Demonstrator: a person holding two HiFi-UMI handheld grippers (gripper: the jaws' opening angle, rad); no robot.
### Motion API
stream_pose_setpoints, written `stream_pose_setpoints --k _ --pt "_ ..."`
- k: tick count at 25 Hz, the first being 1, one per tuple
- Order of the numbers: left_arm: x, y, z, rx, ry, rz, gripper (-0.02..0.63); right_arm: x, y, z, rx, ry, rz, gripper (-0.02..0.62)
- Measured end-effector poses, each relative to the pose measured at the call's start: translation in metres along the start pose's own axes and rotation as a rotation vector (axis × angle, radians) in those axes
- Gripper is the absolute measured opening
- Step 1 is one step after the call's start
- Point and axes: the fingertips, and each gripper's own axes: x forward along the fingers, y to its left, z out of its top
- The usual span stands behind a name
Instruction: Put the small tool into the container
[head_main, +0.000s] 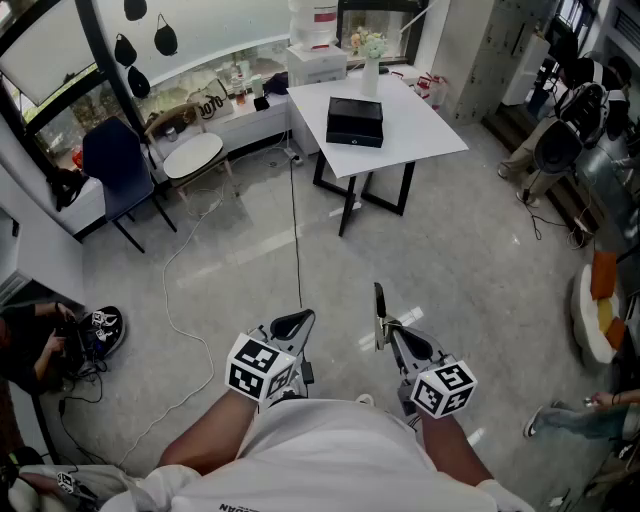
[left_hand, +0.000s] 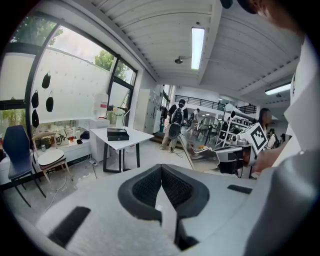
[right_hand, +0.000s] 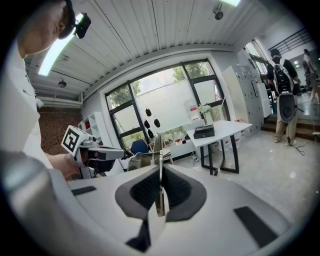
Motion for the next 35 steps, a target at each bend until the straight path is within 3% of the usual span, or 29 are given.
stream_pose_setpoints --k 12,19,35 --pt "0.002 0.018 0.005 0.006 0.001 -0.01 0.009 0.015 0.004 0.004 0.0 0.0 -0.014 0.008" --pt "0.006 0.032 0.003 0.008 0.017 -0.033 0.009 0.035 0.013 0.003 0.052 0.005 0.005 0.009" --pt "-0.035 0.127 -0.016 0.02 0.058 -0.07 0.009 0.104 0.07 -0.001 0.09 -0.004 -0.069 0.009"
